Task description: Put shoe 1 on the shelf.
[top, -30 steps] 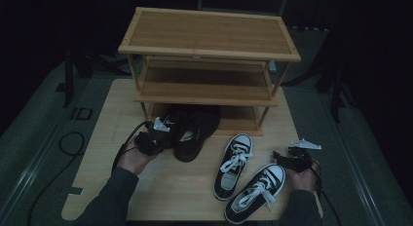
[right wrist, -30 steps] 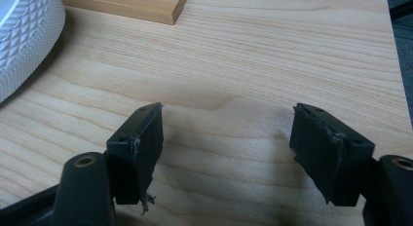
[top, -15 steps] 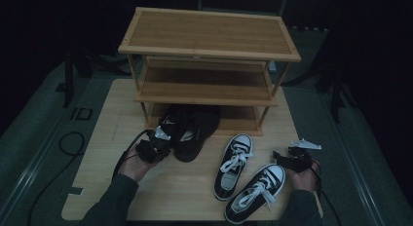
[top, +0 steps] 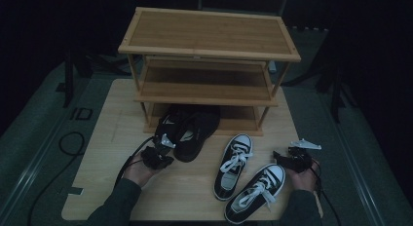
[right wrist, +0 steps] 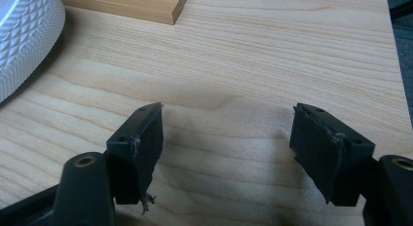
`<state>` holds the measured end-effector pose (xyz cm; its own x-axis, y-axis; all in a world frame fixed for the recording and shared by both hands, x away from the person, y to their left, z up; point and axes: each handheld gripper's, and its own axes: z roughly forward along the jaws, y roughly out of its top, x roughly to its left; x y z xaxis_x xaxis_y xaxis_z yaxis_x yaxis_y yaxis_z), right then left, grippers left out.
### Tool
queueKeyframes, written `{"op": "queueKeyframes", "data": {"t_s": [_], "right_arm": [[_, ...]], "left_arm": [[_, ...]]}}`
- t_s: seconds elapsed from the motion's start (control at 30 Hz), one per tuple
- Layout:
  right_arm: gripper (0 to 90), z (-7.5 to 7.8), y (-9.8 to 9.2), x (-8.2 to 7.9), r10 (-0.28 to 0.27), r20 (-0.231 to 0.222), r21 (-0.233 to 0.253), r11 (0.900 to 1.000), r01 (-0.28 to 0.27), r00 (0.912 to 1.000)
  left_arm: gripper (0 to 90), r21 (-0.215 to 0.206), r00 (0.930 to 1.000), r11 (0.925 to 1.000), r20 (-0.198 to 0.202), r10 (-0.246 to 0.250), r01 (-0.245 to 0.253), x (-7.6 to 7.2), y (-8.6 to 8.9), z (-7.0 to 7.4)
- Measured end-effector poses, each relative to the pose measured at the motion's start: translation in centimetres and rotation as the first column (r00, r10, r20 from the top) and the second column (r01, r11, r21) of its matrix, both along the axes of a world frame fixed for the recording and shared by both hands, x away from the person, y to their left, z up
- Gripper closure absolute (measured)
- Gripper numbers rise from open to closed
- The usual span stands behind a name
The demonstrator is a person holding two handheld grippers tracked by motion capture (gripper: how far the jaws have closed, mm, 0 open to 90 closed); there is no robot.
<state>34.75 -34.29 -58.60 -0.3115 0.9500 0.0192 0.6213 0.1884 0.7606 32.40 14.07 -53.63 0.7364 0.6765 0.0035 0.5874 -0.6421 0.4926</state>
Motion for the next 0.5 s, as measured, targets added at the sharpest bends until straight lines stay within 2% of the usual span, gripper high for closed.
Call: {"op": "queueKeyframes", "data": {"t_s": [0.2,0.43,0.5], "right_arm": [[27.7,0.0,0.0,0.0,0.001,0.0,0.0,1.0,-0.001,1.0],[27.7,0.0,0.0,0.0,0.0,0.0,0.0,1.0,0.0,1.0],[27.7,0.0,0.0,0.0,0.0,0.0,0.001,1.0,0.0,1.0]], "left_arm": [[90.0,0.038,1.0,0.9993,0.0,-0.008,0.008,0.4,-0.7,-0.9],[90.0,0.059,0.9999,0.9982,0.005,-0.01,0.009,1.0,-1.8,-1.4],[90.0,0.052,0.9999,0.9986,0.012,0.002,-0.002,1.1,-2.2,-1.4]]}}
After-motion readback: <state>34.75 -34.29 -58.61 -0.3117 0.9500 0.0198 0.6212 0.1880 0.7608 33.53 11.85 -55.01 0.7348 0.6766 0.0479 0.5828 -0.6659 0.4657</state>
